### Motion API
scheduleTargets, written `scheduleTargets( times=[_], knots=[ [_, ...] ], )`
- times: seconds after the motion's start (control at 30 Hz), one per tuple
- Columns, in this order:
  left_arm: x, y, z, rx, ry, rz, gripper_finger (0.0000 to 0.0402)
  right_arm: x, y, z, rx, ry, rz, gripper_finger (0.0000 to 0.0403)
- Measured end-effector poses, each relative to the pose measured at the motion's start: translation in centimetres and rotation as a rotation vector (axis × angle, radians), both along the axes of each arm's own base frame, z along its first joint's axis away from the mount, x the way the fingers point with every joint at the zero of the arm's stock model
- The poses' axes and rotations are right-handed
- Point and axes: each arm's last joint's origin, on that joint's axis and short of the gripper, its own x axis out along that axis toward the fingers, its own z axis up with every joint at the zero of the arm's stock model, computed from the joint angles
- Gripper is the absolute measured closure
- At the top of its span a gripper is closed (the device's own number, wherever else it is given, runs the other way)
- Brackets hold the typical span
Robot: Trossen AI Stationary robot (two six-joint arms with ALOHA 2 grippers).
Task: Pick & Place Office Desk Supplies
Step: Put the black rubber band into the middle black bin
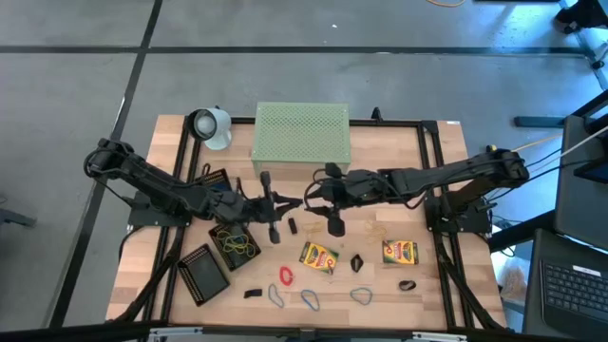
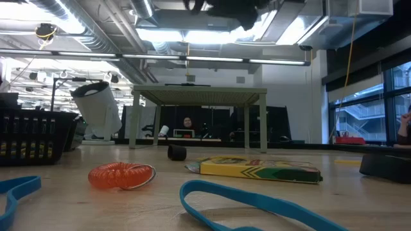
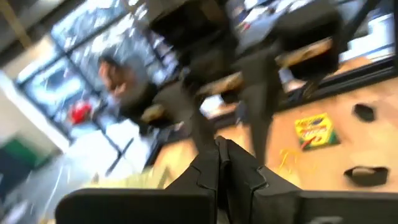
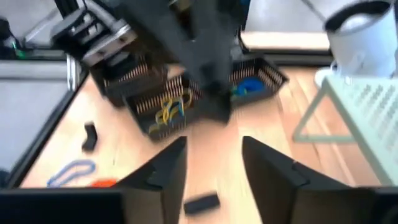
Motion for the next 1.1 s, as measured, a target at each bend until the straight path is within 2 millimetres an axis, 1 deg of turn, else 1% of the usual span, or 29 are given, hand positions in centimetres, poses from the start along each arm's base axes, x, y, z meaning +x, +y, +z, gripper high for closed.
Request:
scheduleTargets(
  times=[0.13,0.23,0.4,0.53,0.63,0.7,0.83,0.93,1.1],
  knots=[
    [-0.4,0.3,-1.7,-0.109,0.119,0.104,0.0395,-1.2,-0.2,0.0,-0.001,0.093,-0.008,0.0208],
    [-1.1,0.5,-3.5,-0.205,0.264,0.134,0.0395,-2.1,-0.4,-0.1,0.024,0.157,-0.03,0.0194],
    [-2.7,0.5,-6.0,-0.467,0.525,0.121,0.0394,-2.6,-0.4,-0.6,0.036,0.236,-0.048,0.0192],
    [-4.1,0.2,-7.2,-0.721,0.764,0.092,0.0394,-2.6,-0.4,-1.0,0.03,0.268,-0.049,0.0198],
    [-5.2,-0.3,-7.8,-0.835,0.936,0.077,0.0394,-2.5,-0.4,-1.2,0.028,0.272,-0.049,0.0203],
    [-5.9,-0.7,-8.0,-0.842,1.015,0.067,0.0393,-2.2,-0.4,-1.3,0.03,0.262,-0.049,0.0206],
    [-6.7,-1.3,-8.2,-0.794,1.072,0.068,0.0392,-1.7,-0.3,-2.2,0.025,0.284,-0.049,0.0208],
    [-6.9,-1.6,-8.2,-0.782,1.075,0.07,0.0384,-1.3,-0.2,-2.7,0.022,0.298,-0.05,0.0209],
    [-7.0,-1.6,-8.2,-0.75,1.059,0.097,0.0355,-1.0,-0.2,-3.1,0.019,0.301,-0.049,0.0209]
  ],
)
